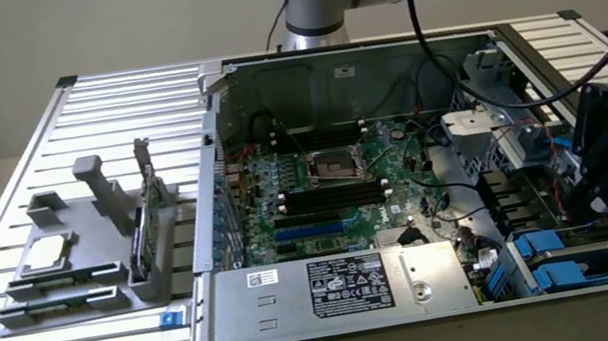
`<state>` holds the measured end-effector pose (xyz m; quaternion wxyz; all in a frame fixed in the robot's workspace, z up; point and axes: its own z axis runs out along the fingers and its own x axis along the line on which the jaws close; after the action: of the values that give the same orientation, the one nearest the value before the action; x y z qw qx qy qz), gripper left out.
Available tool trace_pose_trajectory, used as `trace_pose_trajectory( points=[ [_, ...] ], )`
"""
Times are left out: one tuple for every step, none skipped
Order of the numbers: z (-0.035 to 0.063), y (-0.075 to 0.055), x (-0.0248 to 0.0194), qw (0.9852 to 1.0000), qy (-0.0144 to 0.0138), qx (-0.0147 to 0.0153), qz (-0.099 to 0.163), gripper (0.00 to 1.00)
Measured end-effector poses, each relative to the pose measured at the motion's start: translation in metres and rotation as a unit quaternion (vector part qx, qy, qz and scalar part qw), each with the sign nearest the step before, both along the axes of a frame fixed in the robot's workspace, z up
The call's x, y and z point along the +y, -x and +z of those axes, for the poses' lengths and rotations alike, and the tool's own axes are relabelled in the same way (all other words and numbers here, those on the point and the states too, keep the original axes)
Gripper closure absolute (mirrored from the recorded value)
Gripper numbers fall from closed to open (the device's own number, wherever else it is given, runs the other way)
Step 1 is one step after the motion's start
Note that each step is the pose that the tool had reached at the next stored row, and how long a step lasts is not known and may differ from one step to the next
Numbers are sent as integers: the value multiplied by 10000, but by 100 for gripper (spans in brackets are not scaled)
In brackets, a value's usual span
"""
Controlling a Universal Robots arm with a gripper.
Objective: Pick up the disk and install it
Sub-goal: 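Insert the second disk wire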
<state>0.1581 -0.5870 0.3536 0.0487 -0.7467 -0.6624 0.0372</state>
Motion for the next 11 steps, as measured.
trace_pose_trajectory(
  points=[
    [-9,0,-13,10000,-2,0,0,84],
    [-19,0,-20,10000,-4,0,0,84],
    [-30,0,-23,10000,-8,-1,1,84],
    [-41,0,-24,10000,-13,-3,2,84],
    [-51,0,-24,10000,-18,-7,5,84],
    [-64,0,-24,10000,-23,-11,9,84],
    [-73,0,-24,10000,-26,-17,13,84],
    [-81,0,-24,10000,-28,-25,17,84],
    [-87,0,-24,10000,-31,-32,20,84],
    [-92,0,-24,10000,-34,-38,24,84],
    [-96,0,-24,10000,-37,-43,28,84]
  ],
)
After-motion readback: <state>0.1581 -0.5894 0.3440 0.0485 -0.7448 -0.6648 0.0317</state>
